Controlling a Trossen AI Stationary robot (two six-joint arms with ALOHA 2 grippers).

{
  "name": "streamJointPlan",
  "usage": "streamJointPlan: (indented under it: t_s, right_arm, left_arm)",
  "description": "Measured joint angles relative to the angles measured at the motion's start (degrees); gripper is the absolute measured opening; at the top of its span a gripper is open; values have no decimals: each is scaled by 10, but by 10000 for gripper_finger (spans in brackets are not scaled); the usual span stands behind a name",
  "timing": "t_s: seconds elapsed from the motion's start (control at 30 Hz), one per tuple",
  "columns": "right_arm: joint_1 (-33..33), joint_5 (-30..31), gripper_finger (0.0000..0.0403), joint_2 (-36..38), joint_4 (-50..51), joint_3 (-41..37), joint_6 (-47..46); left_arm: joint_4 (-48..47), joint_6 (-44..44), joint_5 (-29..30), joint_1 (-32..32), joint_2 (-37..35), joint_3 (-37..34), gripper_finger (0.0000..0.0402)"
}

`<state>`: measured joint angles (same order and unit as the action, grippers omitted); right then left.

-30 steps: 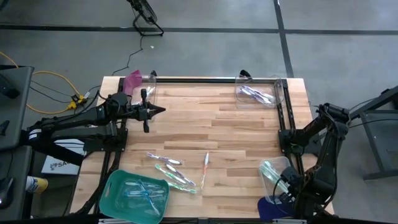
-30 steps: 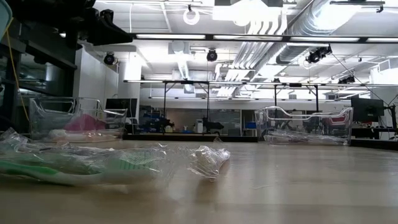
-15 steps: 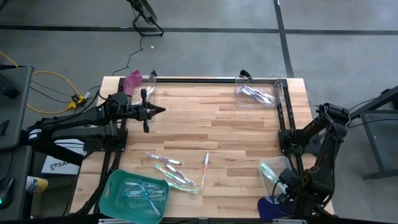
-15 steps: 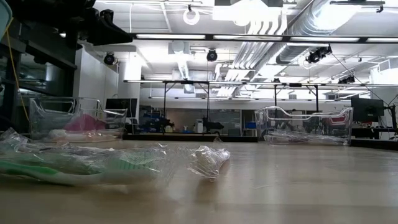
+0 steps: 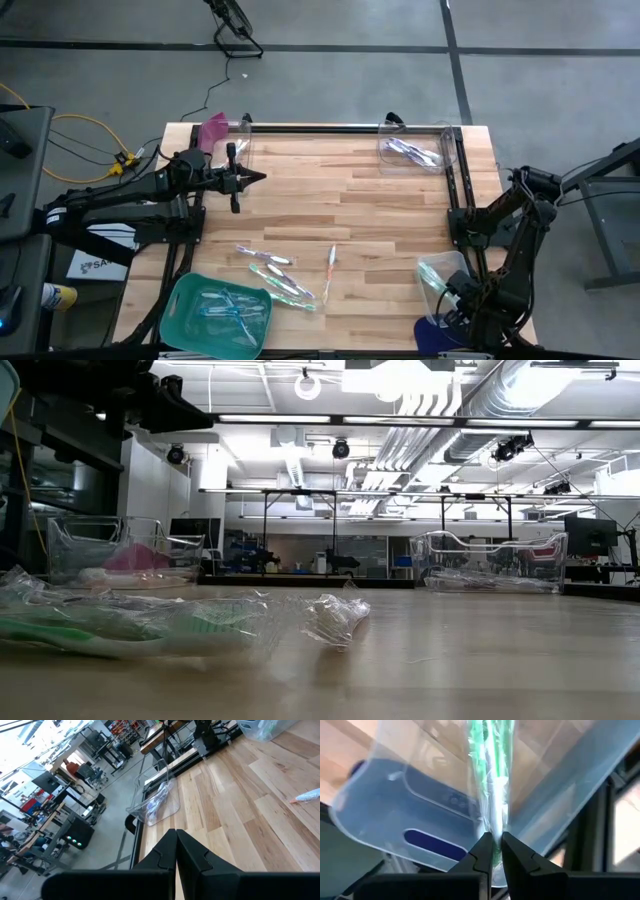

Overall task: Pick & Place Toothbrushes
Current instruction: Put the green toothbrush into the white bin, then put the orange toothbrush into the left transparent bin

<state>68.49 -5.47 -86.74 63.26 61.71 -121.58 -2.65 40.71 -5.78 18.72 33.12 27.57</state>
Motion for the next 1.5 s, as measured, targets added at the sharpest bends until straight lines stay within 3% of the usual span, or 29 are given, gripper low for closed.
streamJointPlan:
  t_s: [0.33, 0.5, 0.67, 1.07, 1.17, 1.37, 1.5]
  right_arm:
    - [0, 52, 24, 0, 0, 0, -1]
    - [0, 31, 35, 0, 4, 0, -4]
    - [0, -19, 82, 0, 8, 0, -22]
    - [0, -20, 196, 31, 8, 1, -45]
    - [-4, 11, 206, 53, 14, 2, -51]
    - [-38, 136, 205, 87, 36, 2, -41]
    - [-84, 213, 204, 93, 52, 2, 80]
  left_arm:
    - [0, 0, 0, 0, 0, 0, 3]
    - [0, 0, 0, 0, 0, 0, 3]
    - [0, 0, 0, 0, 0, 0, 3]
    - [0, 0, 0, 0, 0, 0, 3]
    - [0, 0, 0, 0, 0, 0, 3]
    - [0, 0, 0, 0, 0, 0, 3]
    - [0, 0, 0, 0, 0, 0, 3]
